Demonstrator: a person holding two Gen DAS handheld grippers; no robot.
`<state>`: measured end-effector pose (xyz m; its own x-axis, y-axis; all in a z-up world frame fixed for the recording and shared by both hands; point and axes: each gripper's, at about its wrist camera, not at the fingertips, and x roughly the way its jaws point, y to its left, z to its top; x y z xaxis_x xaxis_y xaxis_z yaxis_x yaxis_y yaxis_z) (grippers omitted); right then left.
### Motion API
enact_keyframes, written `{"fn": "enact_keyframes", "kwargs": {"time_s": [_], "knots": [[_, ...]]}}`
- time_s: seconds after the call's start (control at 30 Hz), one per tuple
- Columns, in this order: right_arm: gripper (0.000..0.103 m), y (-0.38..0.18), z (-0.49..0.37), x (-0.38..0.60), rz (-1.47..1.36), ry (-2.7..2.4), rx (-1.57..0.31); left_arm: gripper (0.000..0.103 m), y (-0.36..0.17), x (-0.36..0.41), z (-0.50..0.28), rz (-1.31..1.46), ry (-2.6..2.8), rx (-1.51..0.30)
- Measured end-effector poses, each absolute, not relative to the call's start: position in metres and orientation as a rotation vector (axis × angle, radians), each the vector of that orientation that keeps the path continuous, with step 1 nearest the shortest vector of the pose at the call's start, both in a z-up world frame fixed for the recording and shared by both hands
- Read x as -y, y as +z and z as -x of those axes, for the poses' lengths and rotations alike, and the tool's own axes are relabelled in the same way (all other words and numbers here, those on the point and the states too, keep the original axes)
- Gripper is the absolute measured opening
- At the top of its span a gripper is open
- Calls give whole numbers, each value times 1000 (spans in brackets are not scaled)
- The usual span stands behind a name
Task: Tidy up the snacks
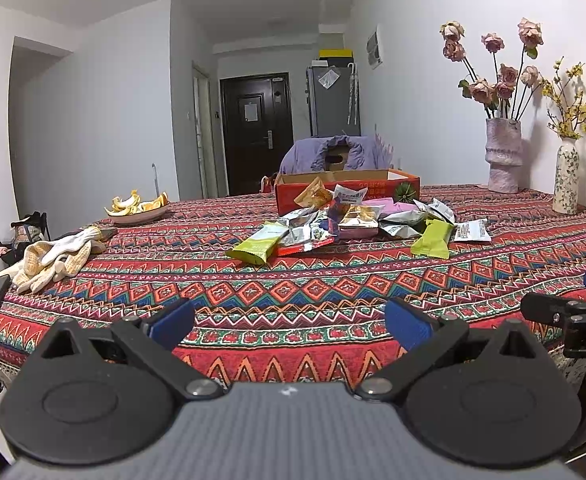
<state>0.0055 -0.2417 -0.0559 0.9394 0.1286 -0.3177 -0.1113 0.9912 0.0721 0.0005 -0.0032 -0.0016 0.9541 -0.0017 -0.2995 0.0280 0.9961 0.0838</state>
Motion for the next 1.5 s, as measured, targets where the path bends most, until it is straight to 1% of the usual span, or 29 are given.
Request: {"fn": "enact_keyframes", "kwargs": {"time_s": [1.5], "knots": [[103, -57, -4, 242, -38, 128, -326, 103, -3, 5, -1, -95, -17, -305]]}}
